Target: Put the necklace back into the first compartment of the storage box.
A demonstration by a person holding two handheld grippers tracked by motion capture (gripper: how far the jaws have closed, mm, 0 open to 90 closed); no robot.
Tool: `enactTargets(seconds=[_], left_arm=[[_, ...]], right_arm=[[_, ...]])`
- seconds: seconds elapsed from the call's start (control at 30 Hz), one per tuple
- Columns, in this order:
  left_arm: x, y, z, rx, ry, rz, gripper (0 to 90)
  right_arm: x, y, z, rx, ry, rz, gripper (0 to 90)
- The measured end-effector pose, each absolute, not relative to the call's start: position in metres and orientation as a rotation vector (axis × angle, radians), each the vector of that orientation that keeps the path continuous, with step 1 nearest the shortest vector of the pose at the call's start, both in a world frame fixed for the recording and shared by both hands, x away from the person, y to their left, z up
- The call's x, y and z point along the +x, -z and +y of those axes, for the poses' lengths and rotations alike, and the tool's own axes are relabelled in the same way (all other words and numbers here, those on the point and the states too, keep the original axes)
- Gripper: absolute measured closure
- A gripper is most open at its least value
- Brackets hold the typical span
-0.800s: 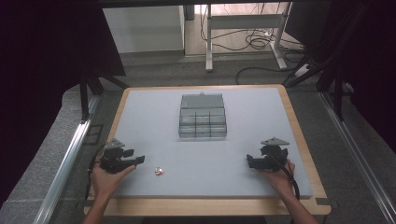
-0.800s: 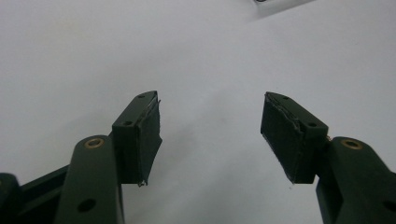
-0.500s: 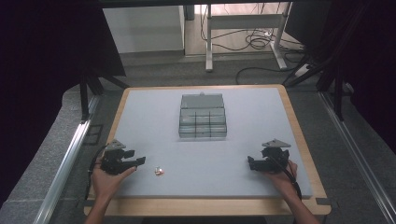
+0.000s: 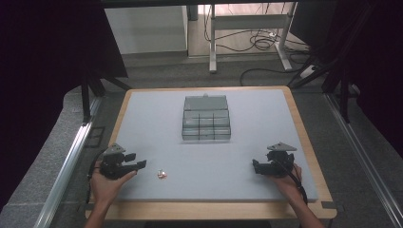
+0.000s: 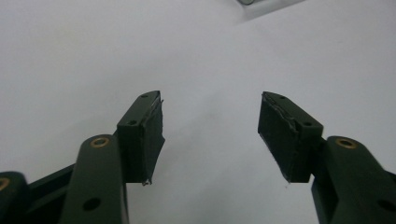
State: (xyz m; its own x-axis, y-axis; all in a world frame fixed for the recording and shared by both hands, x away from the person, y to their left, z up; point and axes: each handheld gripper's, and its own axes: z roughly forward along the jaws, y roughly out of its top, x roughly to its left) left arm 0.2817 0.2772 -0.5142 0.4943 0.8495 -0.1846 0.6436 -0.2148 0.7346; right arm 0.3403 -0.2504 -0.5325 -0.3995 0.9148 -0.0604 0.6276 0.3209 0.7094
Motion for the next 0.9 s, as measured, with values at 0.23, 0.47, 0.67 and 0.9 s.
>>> enactTargets(seconds=[0.23, 0.47, 0.67, 0.9], left_arm=[[0.282, 0.508, 0.27, 1.963, -0.346, 1.216, 42.9], [0.282, 0.501, 0.265, 1.959, -0.338, 1.198, 43.3], [0.282, 0.496, 0.259, 1.965, -0.326, 1.169, 43.4], [0.282, 0.491, 0.245, 1.981, -0.307, 1.128, 43.9]], right_arm=[[0.339, 0.532, -0.252, 1.352, -0.844, 2.149, 4.8], [0.338, 0.532, -0.252, 1.35, -0.846, 2.148, 5.4], [0.338, 0.532, -0.252, 1.346, -0.848, 2.146, 5.4], [0.337, 0.532, -0.252, 1.345, -0.847, 2.145, 5.8]])
